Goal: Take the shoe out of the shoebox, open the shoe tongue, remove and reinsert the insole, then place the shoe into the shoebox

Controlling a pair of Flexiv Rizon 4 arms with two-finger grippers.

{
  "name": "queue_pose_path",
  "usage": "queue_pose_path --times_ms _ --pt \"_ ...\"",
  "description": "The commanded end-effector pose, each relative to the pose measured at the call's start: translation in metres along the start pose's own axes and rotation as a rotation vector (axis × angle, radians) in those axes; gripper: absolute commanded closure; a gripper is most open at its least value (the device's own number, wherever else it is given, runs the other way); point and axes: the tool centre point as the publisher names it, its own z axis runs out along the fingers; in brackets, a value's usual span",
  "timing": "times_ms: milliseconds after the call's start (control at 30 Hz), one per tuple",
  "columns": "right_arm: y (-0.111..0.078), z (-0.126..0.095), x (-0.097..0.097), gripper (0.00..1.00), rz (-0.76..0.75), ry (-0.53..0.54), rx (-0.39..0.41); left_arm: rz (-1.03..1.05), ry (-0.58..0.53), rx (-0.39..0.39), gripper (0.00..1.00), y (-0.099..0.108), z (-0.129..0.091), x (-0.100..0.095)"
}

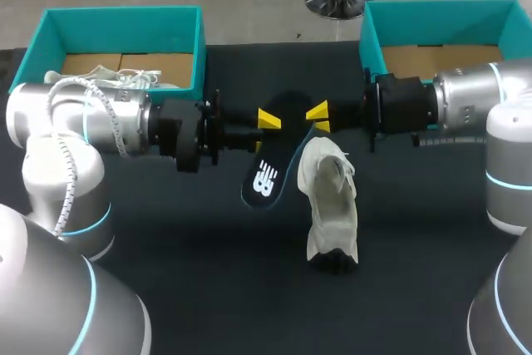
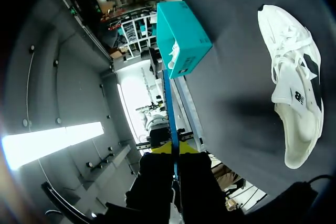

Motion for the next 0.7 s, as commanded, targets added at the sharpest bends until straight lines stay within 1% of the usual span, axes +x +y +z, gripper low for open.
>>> queue_pose_path --times_ms 33,100,167,400,533,567,600,667,700 --pt "0.0 0.001 0.0 1.0 0.0 -0.004 0.0 -0.004 -0.001 -0.003 0.84 0.0 0.002 0.001" --pt "0.0 0.001 0.0 1.0 0.0 -0.004 0.0 -0.006 0.0 -0.005 0.9 0.0 0.002 0.001" --pt "0.0 0.001 0.0 1.0 0.0 -0.004 0.0 -0.007 0.003 -0.008 1.0 -0.001 0.001 0.001" --pt "0.0 0.001 0.0 1.0 0.0 -0.004 0.0 -0.006 0.007 -0.016 1.0 0.001 -0.005 0.001" --pt "0.0 0.001 0.0 1.0 0.0 -0.004 0.0 -0.001 0.031 -0.028 1.0 0.002 -0.008 0.002" --pt "0.0 0.001 0.0 0.9 0.0 -0.004 0.0 0.002 0.034 -0.028 1.0 0.001 -0.008 0.002" --pt "0.0 0.001 0.0 0.0 0.0 -0.004 0.0 0.002 0.037 -0.025 1.0 0.0 -0.009 0.002" --pt "0.0 0.001 0.0 0.0 0.0 -0.004 0.0 0.003 0.05 -0.027 1.0 -0.001 -0.011 0.002" --pt "0.0 -0.004 0.001 0.0 -0.003 -0.017 -0.016 0.001 0.049 -0.026 1.0 -0.002 -0.013 0.002"
